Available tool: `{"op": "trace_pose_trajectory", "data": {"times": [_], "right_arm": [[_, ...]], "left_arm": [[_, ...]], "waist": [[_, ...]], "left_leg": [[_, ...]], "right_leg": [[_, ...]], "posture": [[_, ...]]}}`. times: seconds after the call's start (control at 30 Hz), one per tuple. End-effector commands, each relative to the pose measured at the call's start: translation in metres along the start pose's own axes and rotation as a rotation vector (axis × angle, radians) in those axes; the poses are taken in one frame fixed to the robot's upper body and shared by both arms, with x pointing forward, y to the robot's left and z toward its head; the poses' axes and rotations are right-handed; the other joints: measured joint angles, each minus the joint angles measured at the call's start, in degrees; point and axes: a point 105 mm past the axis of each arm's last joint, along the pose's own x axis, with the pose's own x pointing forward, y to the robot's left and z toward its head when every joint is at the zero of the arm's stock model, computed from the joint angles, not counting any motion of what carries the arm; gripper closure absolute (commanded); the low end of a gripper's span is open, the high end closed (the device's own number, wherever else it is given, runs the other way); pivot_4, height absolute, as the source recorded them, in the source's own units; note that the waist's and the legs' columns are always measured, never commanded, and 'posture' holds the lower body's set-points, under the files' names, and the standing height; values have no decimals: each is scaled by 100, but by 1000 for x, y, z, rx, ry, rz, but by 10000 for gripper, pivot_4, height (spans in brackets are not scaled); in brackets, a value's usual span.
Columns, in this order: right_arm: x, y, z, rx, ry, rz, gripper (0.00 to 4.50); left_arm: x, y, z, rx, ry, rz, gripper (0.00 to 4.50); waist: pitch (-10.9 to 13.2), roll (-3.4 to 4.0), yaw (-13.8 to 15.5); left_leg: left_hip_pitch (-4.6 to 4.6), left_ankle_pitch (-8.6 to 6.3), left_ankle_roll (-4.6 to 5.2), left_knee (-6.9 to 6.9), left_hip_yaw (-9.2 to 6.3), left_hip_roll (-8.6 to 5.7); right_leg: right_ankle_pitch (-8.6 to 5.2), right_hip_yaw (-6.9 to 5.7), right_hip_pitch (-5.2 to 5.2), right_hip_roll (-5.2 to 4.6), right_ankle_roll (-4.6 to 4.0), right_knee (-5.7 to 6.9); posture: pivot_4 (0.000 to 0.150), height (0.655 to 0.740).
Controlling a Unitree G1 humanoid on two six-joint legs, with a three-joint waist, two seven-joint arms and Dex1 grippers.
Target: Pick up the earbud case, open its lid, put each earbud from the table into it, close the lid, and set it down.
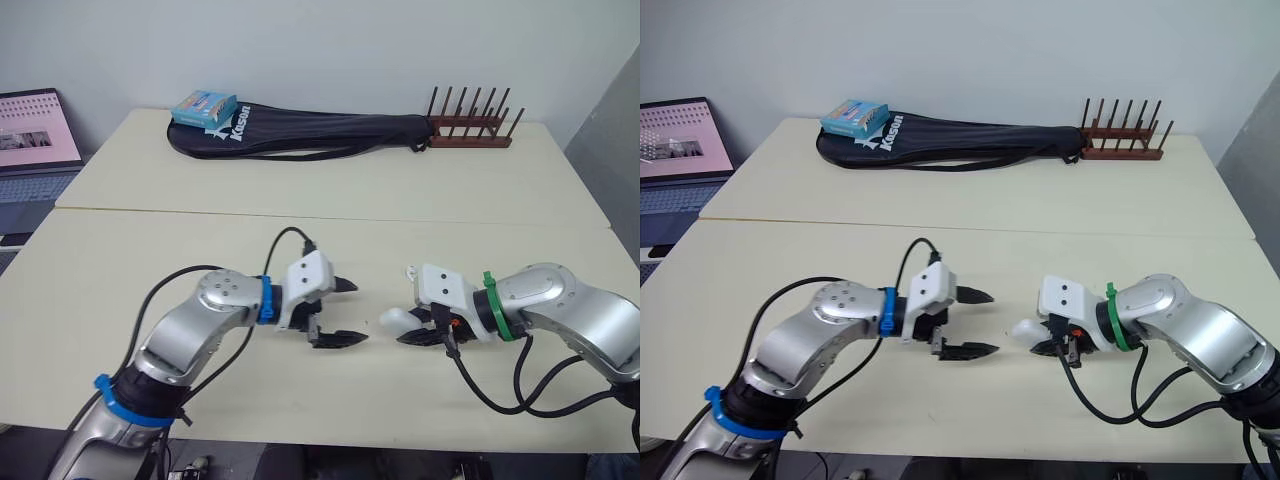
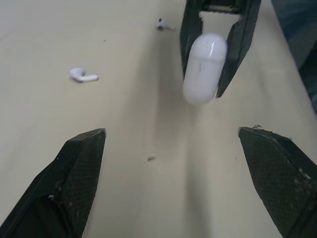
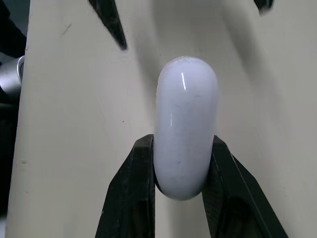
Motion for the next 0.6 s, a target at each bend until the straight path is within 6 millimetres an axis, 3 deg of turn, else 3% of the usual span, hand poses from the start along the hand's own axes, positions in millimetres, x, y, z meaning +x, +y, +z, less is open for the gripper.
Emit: {"op": "trace_pose_trajectory", "data": {"times": [0.03, 0.37, 0.47, 0.6], "right_arm": [[-2, -3, 8, -66, -8, -1, 36809], [1, -3, 11, -96, -8, 4, 36808], [1, -3, 12, -98, -12, 5, 36808], [2, -3, 15, -104, -19, 9, 36808]], "left_arm": [[8, -3, 9, 52, 2, -21, 0], [20, -1, 12, 34, -10, -72, 0], [21, -3, 13, 27, -13, -90, 6349], [25, -9, 11, 22, -5, -124, 19222]], "waist": [[0, 0, 0], [0, 0, 1], [0, 0, 0], [0, 0, 0]], "left_leg": [[0, 0, 0, 1, -1, 0], [0, 0, 0, 2, -2, -1], [0, 0, 0, 4, -2, -1], [0, 0, 0, 4, -2, -2]], "right_leg": [[0, 1, 0, 0, -1, 0], [0, 2, 0, 0, -1, 1], [1, 2, 0, 0, -1, 3], [1, 3, 0, -1, -1, 3]], "posture": [[1500, 7274], [1500, 7274], [1500, 7274], [1500, 7274]]}}
